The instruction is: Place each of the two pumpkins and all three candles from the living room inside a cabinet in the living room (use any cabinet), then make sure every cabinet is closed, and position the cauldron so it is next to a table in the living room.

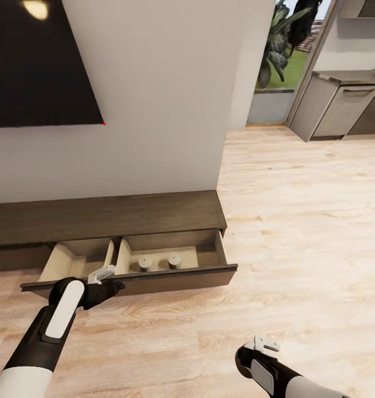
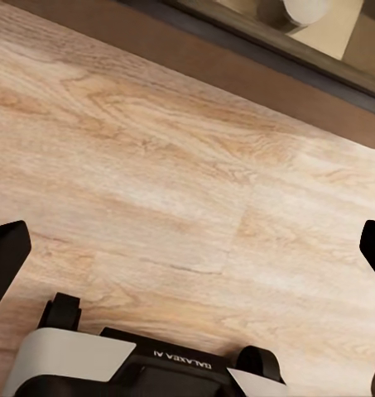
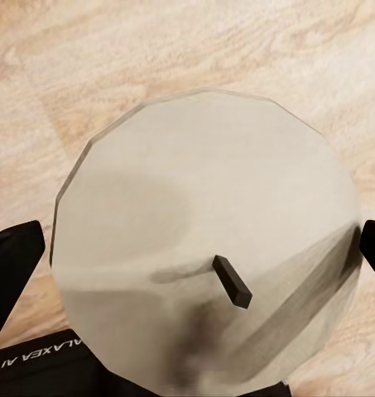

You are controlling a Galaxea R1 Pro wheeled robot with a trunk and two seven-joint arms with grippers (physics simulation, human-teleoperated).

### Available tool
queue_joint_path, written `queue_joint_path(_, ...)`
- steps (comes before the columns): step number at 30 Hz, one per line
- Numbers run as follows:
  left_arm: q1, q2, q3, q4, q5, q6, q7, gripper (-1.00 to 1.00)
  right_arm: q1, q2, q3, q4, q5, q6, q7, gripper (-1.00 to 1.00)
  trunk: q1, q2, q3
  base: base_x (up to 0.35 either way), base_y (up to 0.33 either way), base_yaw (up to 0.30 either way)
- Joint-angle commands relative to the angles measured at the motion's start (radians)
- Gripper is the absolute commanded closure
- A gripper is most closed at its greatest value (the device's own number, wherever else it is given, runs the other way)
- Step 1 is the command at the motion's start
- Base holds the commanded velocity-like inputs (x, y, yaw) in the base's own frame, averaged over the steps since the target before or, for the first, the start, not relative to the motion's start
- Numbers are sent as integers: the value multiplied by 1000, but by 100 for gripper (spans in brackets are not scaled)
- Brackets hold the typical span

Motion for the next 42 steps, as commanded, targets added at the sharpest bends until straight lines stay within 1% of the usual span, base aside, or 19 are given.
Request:
queue_joint_path(1,-1,0,0,-1,10,3,10,-100,0,0,8,-2,-6,3,-6,100,-4,7,2,0,0,0)
queue_joint_path(3,-1,0,0,-1,10,3,10,-100,0,0,8,-3,-6,3,-5,100,-11,21,9,0,0,0)
queue_joint_path(11,0,7,0,-20,11,3,10,-100,0,0,8,-2,-6,3,-4,100,-11,21,9,4,6,-19)
queue_joint_path(21,-1,8,0,-21,12,3,11,-100,0,0,8,-5,-6,3,-2,100,-11,21,9,66,129,-34)
queue_joint_path(24,0,8,0,-21,11,3,11,-100,0,0,9,-12,-3,5,2,100,-11,21,9,136,104,-1)
queue_joint_path(27,0,9,0,-22,9,4,11,-100,0,-1,12,-34,-1,22,8,100,-11,21,9,52,31,0)
queue_joint_path(28,0,9,0,-22,9,4,11,-100,0,-1,12,-56,-2,40,9,100,-11,21,9,20,12,0)
queue_joint_path(29,0,10,0,-22,8,4,11,-100,0,-1,11,-89,-2,73,9,100,-11,21,9,13,8,0)
queue_joint_path(30,0,10,0,-22,8,4,11,-100,0,-1,9,-130,-4,127,7,100,-11,21,9,8,5,0)
queue_joint_path(31,0,9,0,-22,8,4,11,-100,-1,-1,5,-175,-5,201,2,100,-11,21,9,5,3,0)
queue_joint_path(32,0,9,0,-22,8,4,11,-100,-2,-2,3,-198,-5,240,-2,100,-11,21,9,4,2,0)
queue_joint_path(33,0,9,0,-22,9,4,10,-100,-6,-5,-1,-248,-6,317,-18,100,-11,21,9,3,2,0)
queue_joint_path(34,0,8,0,-22,10,4,10,-100,-25,-27,-5,-332,-6,420,-74,100,-11,21,9,1,1,0)
queue_joint_path(35,0,8,0,-22,10,4,10,-100,-41,-44,-7,-378,-8,472,-117,100,-11,21,9,0,0,0)
queue_joint_path(36,0,8,0,-22,10,4,10,-100,-60,-58,-8,-414,-11,511,-160,100,-11,21,9,0,0,0)
queue_joint_path(38,0,7,0,-22,11,4,10,-100,-111,-75,-14,-454,-16,566,-217,100,-11,21,9,0,0,0)
queue_joint_path(40,0,6,-2,-22,12,4,10,-100,-160,-81,-40,-470,-17,608,-244,100,-11,21,9,0,0,0)
queue_joint_path(42,0,5,-3,-22,12,4,10,-100,-186,-84,-80,-477,-18,634,-253,100,-11,21,9,10,0,0)
